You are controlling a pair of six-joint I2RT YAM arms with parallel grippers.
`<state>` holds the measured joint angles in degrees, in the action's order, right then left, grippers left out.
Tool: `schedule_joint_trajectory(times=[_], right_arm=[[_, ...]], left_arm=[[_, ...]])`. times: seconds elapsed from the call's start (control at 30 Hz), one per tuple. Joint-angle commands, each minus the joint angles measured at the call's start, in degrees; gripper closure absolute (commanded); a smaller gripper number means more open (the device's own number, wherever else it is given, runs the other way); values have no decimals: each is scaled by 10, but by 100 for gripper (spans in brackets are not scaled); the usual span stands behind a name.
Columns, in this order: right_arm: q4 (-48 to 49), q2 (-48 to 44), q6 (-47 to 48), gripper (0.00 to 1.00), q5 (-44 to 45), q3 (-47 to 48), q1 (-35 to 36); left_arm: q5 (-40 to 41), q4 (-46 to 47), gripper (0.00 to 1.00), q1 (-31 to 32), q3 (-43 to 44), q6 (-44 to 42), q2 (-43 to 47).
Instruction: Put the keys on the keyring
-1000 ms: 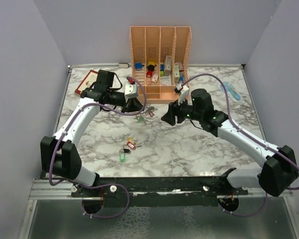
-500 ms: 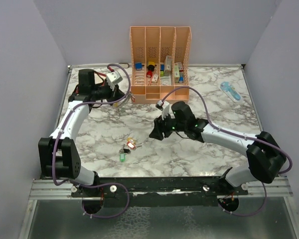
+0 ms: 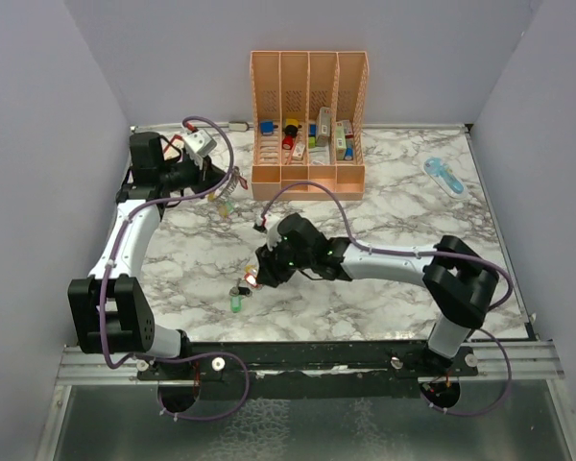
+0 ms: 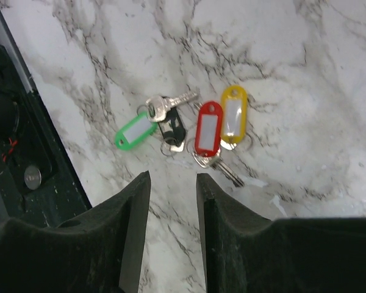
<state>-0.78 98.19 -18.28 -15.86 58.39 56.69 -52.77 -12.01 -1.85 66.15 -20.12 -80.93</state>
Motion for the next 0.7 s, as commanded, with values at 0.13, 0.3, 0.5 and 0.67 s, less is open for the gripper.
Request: schedule_joint_trajectory(times=[0.13, 0.3, 0.5, 0.67], right_arm=[[-63, 68, 36, 71, 111, 89, 63], [-96, 96, 52, 70, 156, 121, 89], [-119, 128, 61, 70, 183, 155, 111], [-123, 141, 61, 70, 187, 166, 114]], left_arm=[[-29, 33, 100, -30, -8, 20, 26], [-32, 38, 100, -36, -11, 25, 27], [-36, 39, 100, -42, -12, 27, 27], [-39, 41, 100, -44, -14, 28, 28]])
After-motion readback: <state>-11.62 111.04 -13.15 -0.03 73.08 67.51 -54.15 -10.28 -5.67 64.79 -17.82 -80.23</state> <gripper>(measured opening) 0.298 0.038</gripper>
